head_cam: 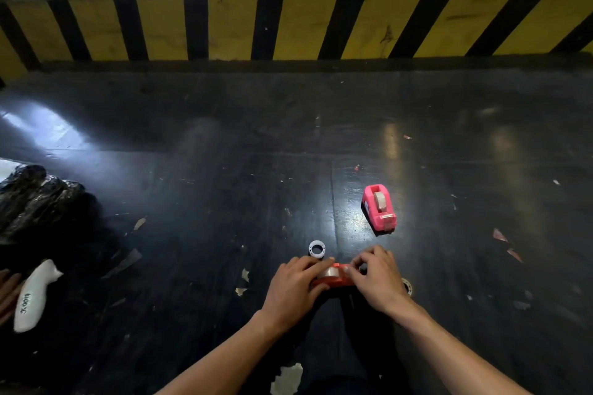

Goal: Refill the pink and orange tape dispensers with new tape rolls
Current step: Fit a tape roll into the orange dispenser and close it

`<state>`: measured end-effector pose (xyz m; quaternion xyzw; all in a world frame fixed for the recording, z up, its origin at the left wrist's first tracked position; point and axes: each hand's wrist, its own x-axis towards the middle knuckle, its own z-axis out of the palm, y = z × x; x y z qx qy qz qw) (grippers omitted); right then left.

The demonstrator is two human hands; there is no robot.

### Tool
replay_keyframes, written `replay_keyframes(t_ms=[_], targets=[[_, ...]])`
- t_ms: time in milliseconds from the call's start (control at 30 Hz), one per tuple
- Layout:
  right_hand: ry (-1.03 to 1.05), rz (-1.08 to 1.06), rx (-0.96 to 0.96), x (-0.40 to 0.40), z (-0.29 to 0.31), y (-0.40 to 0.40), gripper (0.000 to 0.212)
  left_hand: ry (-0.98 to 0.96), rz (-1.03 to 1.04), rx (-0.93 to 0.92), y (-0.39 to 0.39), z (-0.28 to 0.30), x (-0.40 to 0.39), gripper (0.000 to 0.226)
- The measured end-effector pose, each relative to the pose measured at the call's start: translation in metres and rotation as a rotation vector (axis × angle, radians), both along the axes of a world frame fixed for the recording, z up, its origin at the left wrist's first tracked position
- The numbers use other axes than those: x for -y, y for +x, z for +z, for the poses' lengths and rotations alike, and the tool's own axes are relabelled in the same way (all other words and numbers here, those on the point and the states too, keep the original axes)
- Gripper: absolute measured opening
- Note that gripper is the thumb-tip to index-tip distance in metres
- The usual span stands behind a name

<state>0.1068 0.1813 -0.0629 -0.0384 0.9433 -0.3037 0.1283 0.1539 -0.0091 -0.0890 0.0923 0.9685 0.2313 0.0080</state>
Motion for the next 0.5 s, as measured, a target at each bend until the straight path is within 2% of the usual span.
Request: replay_keyframes(t_ms=[133,300,433,500], targets=[[-0.11,-0.056,0.097,-0.007,0.007,-0.005,0.01,0.02,0.003,0.028,-0.001,0.002,0.0,0.058],[-0.322,-0.175,0.224,-0.021,0.001,-0.008,0.02,0.038,0.006,0.031,-0.004,0.001,0.001,0.048],[-0.63,-0.334,0.362,-0.025,-0.002,-0.007,0.022,0.057,-0.005,0.038,-0.005,-0.001,0.004,0.048],[-0.715,-0.382,0.396,-0.024,-0.004,-0.007,0.024,0.065,-0.005,0.04,-0.006,-0.001,0.004,0.048]])
